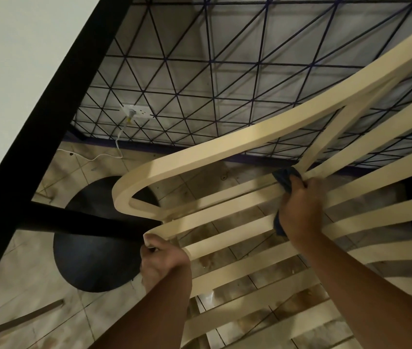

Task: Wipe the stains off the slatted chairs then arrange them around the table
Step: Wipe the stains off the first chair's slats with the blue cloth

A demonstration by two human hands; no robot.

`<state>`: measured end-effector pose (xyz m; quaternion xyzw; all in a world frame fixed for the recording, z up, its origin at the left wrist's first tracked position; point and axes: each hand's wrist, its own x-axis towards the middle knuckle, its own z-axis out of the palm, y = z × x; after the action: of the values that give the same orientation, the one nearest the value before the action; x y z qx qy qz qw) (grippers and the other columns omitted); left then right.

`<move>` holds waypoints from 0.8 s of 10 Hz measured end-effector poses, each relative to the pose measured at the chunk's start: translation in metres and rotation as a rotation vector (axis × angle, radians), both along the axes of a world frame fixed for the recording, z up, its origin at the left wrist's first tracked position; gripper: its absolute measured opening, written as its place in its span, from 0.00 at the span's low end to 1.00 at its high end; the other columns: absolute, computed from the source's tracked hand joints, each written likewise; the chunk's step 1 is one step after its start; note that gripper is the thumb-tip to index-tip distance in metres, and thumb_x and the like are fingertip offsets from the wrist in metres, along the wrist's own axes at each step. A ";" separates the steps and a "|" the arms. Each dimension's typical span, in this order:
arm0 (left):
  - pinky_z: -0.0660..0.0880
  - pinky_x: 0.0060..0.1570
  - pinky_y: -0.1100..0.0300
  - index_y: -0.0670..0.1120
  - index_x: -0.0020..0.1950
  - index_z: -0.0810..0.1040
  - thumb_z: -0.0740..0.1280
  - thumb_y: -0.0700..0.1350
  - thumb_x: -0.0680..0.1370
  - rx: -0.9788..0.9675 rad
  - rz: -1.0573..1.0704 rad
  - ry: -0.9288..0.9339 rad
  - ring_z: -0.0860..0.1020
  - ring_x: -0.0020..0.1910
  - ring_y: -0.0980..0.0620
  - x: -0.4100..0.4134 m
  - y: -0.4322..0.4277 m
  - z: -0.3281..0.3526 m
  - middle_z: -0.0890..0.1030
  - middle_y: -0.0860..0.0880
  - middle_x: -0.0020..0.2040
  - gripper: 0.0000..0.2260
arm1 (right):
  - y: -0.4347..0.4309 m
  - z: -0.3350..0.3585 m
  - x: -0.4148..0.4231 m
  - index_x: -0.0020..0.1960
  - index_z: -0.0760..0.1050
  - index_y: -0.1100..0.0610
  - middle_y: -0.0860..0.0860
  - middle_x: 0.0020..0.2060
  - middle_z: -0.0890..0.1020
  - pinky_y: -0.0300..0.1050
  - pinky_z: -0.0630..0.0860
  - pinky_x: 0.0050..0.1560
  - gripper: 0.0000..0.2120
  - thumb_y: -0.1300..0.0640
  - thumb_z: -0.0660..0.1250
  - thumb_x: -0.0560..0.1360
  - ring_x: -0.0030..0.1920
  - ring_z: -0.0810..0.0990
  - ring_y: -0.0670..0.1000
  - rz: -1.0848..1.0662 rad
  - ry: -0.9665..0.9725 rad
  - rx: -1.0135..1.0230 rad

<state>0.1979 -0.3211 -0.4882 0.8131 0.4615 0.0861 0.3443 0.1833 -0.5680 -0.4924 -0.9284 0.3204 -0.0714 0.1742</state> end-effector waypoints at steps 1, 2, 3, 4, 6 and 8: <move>0.67 0.51 0.56 0.38 0.59 0.83 0.52 0.61 0.82 0.013 -0.009 -0.090 0.82 0.48 0.38 0.001 -0.004 0.001 0.84 0.37 0.47 0.30 | 0.029 0.008 -0.004 0.71 0.72 0.58 0.60 0.60 0.73 0.50 0.81 0.54 0.20 0.60 0.67 0.80 0.50 0.81 0.58 0.149 0.018 0.093; 0.68 0.51 0.55 0.40 0.59 0.83 0.49 0.63 0.82 0.021 -0.020 -0.094 0.82 0.49 0.39 0.000 -0.003 -0.001 0.84 0.38 0.48 0.32 | 0.053 0.013 -0.008 0.71 0.71 0.57 0.58 0.60 0.72 0.47 0.78 0.51 0.20 0.61 0.65 0.80 0.50 0.79 0.55 0.258 0.050 0.170; 0.73 0.59 0.47 0.44 0.65 0.80 0.50 0.64 0.83 -0.039 -0.017 0.039 0.81 0.55 0.38 -0.002 0.008 -0.005 0.83 0.39 0.55 0.30 | 0.075 0.013 -0.012 0.71 0.73 0.58 0.59 0.59 0.74 0.45 0.78 0.51 0.21 0.63 0.67 0.79 0.49 0.80 0.55 0.414 0.050 0.142; 0.73 0.64 0.42 0.47 0.69 0.77 0.47 0.67 0.81 -0.075 -0.041 0.159 0.79 0.59 0.37 0.000 0.014 -0.004 0.81 0.40 0.59 0.33 | 0.077 0.023 -0.009 0.72 0.72 0.59 0.56 0.61 0.73 0.42 0.73 0.58 0.19 0.65 0.64 0.81 0.56 0.78 0.56 0.396 0.049 0.374; 0.70 0.67 0.39 0.50 0.78 0.64 0.45 0.69 0.80 -0.215 -0.232 0.311 0.74 0.66 0.36 -0.007 0.021 0.033 0.74 0.39 0.70 0.34 | 0.078 0.054 -0.057 0.55 0.77 0.56 0.55 0.53 0.79 0.46 0.72 0.64 0.12 0.70 0.61 0.82 0.61 0.78 0.58 0.221 0.223 1.115; 0.68 0.67 0.40 0.52 0.80 0.59 0.55 0.62 0.83 -0.174 -0.511 0.366 0.71 0.69 0.35 -0.086 0.024 0.085 0.69 0.40 0.74 0.28 | 0.064 0.093 -0.164 0.58 0.78 0.56 0.61 0.60 0.81 0.60 0.76 0.65 0.07 0.59 0.64 0.82 0.61 0.80 0.62 -0.260 0.335 1.065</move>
<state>0.1120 -0.2972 -0.4034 0.8722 0.3024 -0.1903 0.3340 0.0196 -0.5042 -0.3995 -0.6642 0.4471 0.2270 0.5545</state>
